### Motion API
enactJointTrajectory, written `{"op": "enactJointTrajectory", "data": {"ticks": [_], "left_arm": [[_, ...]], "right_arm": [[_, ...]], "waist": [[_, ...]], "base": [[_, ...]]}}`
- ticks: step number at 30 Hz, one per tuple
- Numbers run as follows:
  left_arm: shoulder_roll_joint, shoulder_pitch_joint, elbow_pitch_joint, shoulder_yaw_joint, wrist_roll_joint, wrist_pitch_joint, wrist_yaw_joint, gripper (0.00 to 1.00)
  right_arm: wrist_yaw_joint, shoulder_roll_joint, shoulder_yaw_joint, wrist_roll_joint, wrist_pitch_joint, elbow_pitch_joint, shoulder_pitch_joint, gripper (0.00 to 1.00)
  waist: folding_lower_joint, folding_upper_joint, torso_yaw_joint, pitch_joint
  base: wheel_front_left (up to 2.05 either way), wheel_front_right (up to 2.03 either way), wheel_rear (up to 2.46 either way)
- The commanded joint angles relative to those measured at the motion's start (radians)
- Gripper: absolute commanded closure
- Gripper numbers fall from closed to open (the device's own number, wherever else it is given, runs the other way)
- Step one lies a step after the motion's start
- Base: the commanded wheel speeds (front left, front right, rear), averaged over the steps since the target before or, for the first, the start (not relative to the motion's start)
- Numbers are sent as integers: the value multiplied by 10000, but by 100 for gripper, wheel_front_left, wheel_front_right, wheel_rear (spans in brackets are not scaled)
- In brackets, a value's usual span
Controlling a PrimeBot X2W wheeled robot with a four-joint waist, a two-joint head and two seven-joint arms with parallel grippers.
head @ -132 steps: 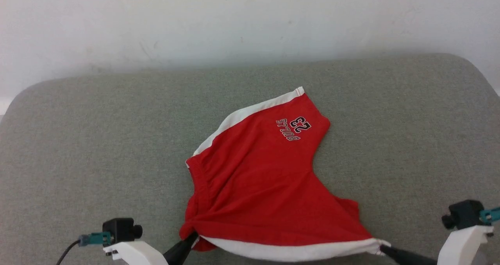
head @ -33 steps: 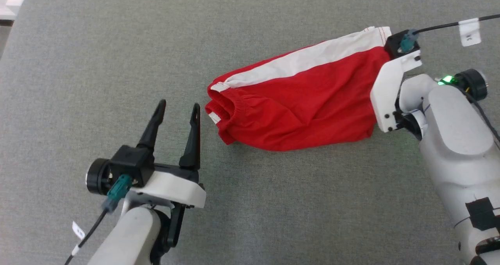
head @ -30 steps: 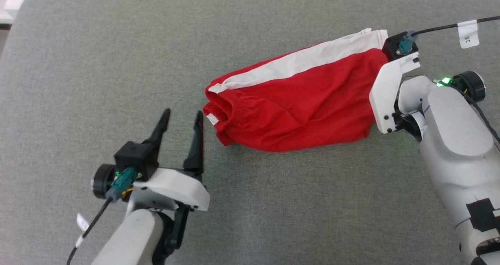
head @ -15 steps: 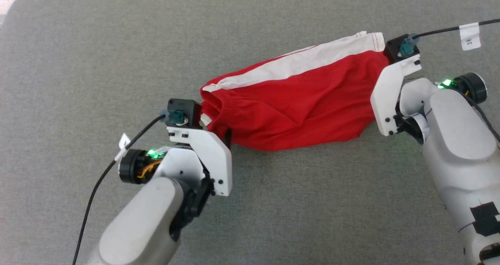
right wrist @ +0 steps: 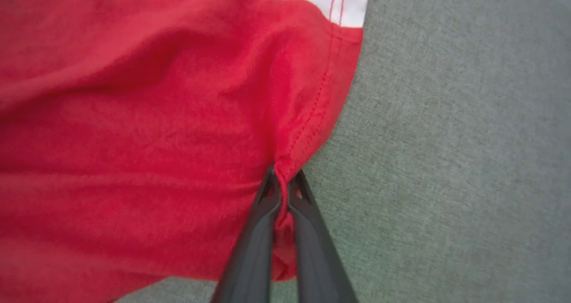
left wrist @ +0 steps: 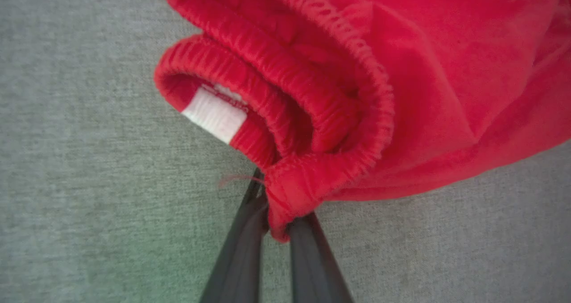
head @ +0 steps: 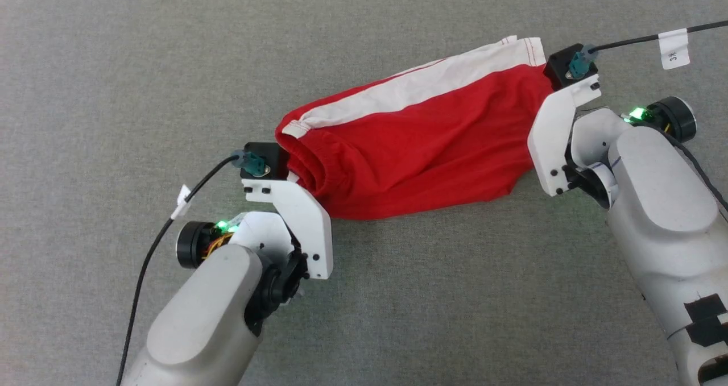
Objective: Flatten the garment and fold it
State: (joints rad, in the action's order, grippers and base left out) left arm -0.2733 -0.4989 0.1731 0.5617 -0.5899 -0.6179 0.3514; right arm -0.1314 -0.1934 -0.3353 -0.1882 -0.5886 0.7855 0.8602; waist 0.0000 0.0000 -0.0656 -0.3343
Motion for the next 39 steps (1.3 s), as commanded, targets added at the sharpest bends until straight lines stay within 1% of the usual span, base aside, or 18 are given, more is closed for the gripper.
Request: {"op": "enactJointTrajectory", "data": {"ticks": [1, 6, 10, 16, 20, 23, 27, 30, 31, 32, 33, 37, 39], "left_arm": [[45, 333, 296, 134, -175, -15, -153, 100], [-72, 398, 282, -77, -367, 389, -419, 100], [-264, 575, 162, -322, -574, 601, -543, 100], [-789, 1298, -60, -449, -798, 469, -600, 100], [-1040, 1972, -166, -460, -994, 262, -517, 100], [-1066, 2384, -201, -472, -1178, 179, -459, 100], [-1051, 2772, -188, -552, -1413, 150, -381, 100], [-1054, 2977, -266, -629, -1594, 116, -364, 100], [-1055, 3031, -325, -676, -1646, 145, -356, 74], [-1061, 3078, -405, -744, -1691, 212, -347, 8], [-1059, 3126, -482, -855, -1767, 301, -335, 0], [-1062, 3442, -1063, -1406, -2216, 451, -121, 0], [-1189, 3598, -1490, -1627, -2365, 430, -42, 0]], "right_arm": [[7, -28, -129, -124, -7, 70, -202, 100], [7, -219, -218, -597, 59, -104, -417, 100], [7, -514, -283, -1238, 34, -607, -880, 100], [7, -923, -70, -2440, -227, -2043, -2372, 100], [7, -1080, 419, -2726, -320, -3226, -3773, 100], [7, -868, 930, -2729, -457, -4034, -5034, 100], [7, -224, 1572, -2597, -736, -5033, -6560, 100], [7, 275, 2054, -2400, -864, -5744, -7278, 100], [7, 429, 2243, -2312, -817, -5976, -7421, 100], [7, 539, 2381, -2226, -783, -6197, -7533, 58], [7, 624, 2491, -2189, -790, -6404, -7630, 0], [7, 871, 3101, -2274, -863, -7208, -7948, 0], [7, 909, 3450, -2399, -1042, -7619, -8084, 0]], "waist": [[0, 0, -26, 66], [0, 0, -72, 377], [0, 0, -51, 760], [0, 0, 132, 1473], [0, 0, 281, 1819], [0, 0, 297, 1961], [0, 0, 312, 2056], [0, 0, 329, 2115], [0, 0, 332, 2152], [0, 0, 329, 2188], [0, 0, 324, 2227], [0, 0, 294, 2432], [0, 0, 245, 2512]], "base": [[0, 0, 0], [0, 0, 0], [0, 0, 0], [0, 0, 0], [0, 0, 0], [0, 0, 0], [0, 0, 0], [0, 0, 0], [0, 0, 0], [0, 0, 0], [0, 0, 0], [0, 0, 0], [0, 0, 0]]}}
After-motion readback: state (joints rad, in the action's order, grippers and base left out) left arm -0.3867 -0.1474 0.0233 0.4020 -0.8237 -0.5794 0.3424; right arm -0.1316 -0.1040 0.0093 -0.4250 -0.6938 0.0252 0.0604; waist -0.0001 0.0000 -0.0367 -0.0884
